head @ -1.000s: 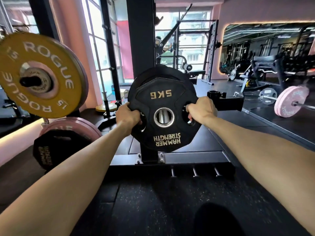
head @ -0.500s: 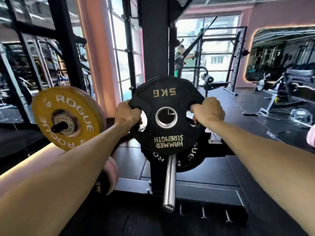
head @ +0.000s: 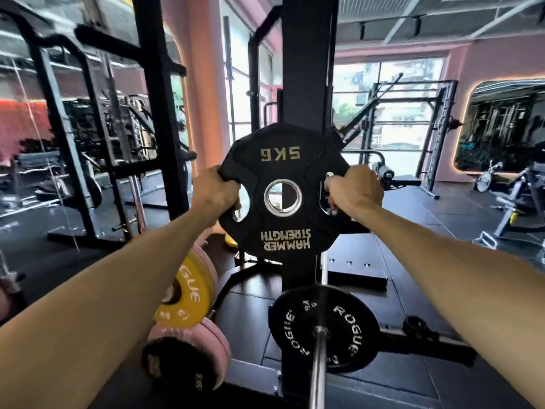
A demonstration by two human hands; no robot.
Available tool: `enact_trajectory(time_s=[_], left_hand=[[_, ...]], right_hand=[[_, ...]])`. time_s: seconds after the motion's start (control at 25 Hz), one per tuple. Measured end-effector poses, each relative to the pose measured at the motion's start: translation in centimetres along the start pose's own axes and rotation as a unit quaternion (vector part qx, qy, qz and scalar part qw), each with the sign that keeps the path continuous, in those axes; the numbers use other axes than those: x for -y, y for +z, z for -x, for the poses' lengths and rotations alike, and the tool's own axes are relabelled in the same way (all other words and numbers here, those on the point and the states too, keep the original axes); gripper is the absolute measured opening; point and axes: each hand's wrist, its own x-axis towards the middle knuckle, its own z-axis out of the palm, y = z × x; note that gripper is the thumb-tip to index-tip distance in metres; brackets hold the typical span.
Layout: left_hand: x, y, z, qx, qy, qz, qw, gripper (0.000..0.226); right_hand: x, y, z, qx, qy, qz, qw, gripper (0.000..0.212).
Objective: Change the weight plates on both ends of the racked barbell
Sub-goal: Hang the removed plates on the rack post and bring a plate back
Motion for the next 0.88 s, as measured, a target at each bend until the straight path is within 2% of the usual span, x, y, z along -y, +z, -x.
enact_trajectory(time_s=[0.2, 0.36, 0.48, 0.68, 0.88], left_hand=[[0.1, -7.0, -4.7, -0.029, 0.007, 0.022, 0.999, 0.014], [4.5, -14.3, -8.5, -0.030, 0.037, -0.014, 0.999, 0.023], [9.4, -22.0, -12.1, -0.020, 0.047, -0.033, 0.998, 0.017], [15.1, -33.9, -16.8, -0.002, 0.039, -0.026, 0.999, 0.021], [19.7, -41.2, -21.6, 0.003, 0.021, -0.010, 1.000, 0.016]], right_hand=[[8.1, 2.4, -0.2, 0.004, -0.033, -0.012, 0.999, 0.021], [14.5, 8.1, 2.5, 0.003, -0.045, -0.025, 0.999, 0.023], [20.4, 14.3, 6.3, 0.010, -0.034, -0.036, 0.999, 0.027], [30.8, 22.8, 11.7, 0.020, -0.015, -0.035, 0.999, 0.030], [38.3, 27.6, 13.9, 0.040, -0.012, -0.030, 0.999, 0.026]])
